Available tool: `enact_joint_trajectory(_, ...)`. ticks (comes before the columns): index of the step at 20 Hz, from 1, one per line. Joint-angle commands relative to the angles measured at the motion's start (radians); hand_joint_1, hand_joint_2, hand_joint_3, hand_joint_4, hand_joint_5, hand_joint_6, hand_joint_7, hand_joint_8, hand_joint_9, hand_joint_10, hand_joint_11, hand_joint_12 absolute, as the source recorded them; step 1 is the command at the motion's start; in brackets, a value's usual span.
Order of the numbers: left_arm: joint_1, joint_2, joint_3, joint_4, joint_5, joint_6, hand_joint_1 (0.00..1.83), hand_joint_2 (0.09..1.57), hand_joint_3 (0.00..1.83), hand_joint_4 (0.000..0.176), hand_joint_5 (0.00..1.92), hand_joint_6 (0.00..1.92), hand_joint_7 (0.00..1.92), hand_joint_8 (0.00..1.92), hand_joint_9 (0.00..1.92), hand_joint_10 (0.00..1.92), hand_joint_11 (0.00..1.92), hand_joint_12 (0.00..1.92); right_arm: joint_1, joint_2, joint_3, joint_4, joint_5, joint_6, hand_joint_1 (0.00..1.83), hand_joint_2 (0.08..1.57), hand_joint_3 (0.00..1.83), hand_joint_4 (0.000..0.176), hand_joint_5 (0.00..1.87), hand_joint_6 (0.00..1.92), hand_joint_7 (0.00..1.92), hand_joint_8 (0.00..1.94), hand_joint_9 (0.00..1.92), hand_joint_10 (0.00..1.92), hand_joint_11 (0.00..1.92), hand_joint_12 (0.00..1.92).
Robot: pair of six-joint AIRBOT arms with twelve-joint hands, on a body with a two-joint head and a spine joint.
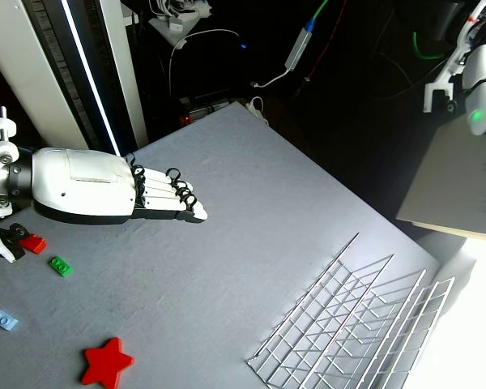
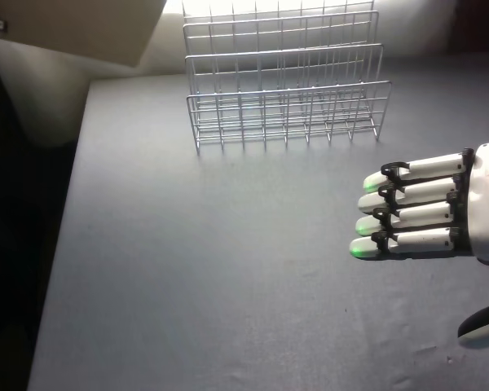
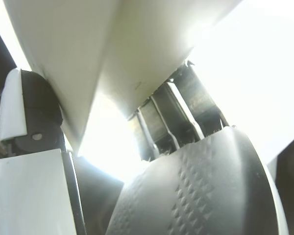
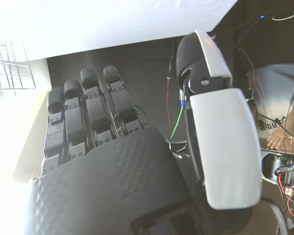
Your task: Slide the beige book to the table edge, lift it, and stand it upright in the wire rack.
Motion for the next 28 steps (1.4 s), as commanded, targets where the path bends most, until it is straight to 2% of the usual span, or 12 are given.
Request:
enact_joint_trajectory(1, -0.002, -0.003, 0.009, -0.017, -0.142, -0.039, 1.22, 1.18, 0.00, 0.000, 0.84, 1.06, 0.88, 1.41, 0.91, 1.59, 0.84, 1.75, 0.004, 0.002, -0.001, 0.048, 0.050, -0.003, 0.13, 1.19, 0.00, 0.000, 0.12, 0.00, 0.17, 0.00, 0.14, 0.01, 0.00, 0.29)
enact_joint_trajectory(4, 0.028, -0.031, 0.023, -0.054, -0.185, -0.087, 1.22, 1.18, 0.00, 0.000, 0.85, 1.04, 0.88, 1.40, 0.89, 1.57, 0.83, 1.74, 0.004, 0.002, -0.001, 0.048, 0.050, -0.003, 0.16, 1.18, 0.00, 0.000, 0.14, 0.00, 0.19, 0.00, 0.16, 0.00, 0.00, 0.32)
enact_joint_trajectory(9, 0.055, -0.079, 0.056, -0.056, -0.236, -0.153, 1.22, 1.18, 0.00, 0.000, 0.85, 1.05, 0.88, 1.42, 0.90, 1.60, 0.84, 1.76, 0.002, 0.001, -0.001, 0.048, 0.051, -0.003, 0.15, 1.18, 0.00, 0.000, 0.15, 0.00, 0.21, 0.00, 0.18, 0.00, 0.00, 0.32)
enact_joint_trajectory(11, 0.059, -0.096, 0.067, -0.056, -0.248, -0.163, 1.23, 1.17, 0.00, 0.000, 0.88, 1.00, 0.90, 1.38, 0.93, 1.58, 0.87, 1.73, 0.001, 0.001, -0.001, 0.048, 0.051, -0.004, 0.13, 1.17, 0.00, 0.000, 0.14, 0.00, 0.20, 0.00, 0.18, 0.00, 0.00, 0.35)
enact_joint_trajectory(17, 0.077, -0.116, 0.062, -0.078, -0.259, -0.203, 1.22, 1.18, 0.00, 0.000, 0.85, 1.04, 0.88, 1.41, 0.91, 1.58, 0.84, 1.75, 0.000, 0.001, -0.001, 0.048, 0.051, -0.007, 0.13, 1.18, 0.00, 0.000, 0.12, 0.00, 0.19, 0.00, 0.16, 0.00, 0.00, 0.34)
enact_joint_trajectory(24, 0.085, -0.117, 0.045, -0.084, -0.289, -0.207, 1.23, 1.18, 0.00, 0.000, 0.84, 1.04, 0.88, 1.44, 0.92, 1.63, 0.87, 1.75, -0.001, 0.001, -0.001, 0.048, 0.053, -0.010, 0.14, 1.17, 0.00, 0.000, 0.13, 0.00, 0.20, 0.00, 0.17, 0.00, 0.00, 0.36)
enact_joint_trajectory(28, 0.087, -0.117, 0.043, -0.083, -0.296, -0.204, 1.22, 1.17, 0.00, 0.000, 0.89, 1.00, 0.90, 1.37, 0.91, 1.55, 0.84, 1.74, -0.002, 0.001, -0.001, 0.048, 0.054, -0.010, 0.15, 1.17, 0.00, 0.000, 0.16, 0.00, 0.22, 0.00, 0.20, 0.01, 0.00, 0.39)
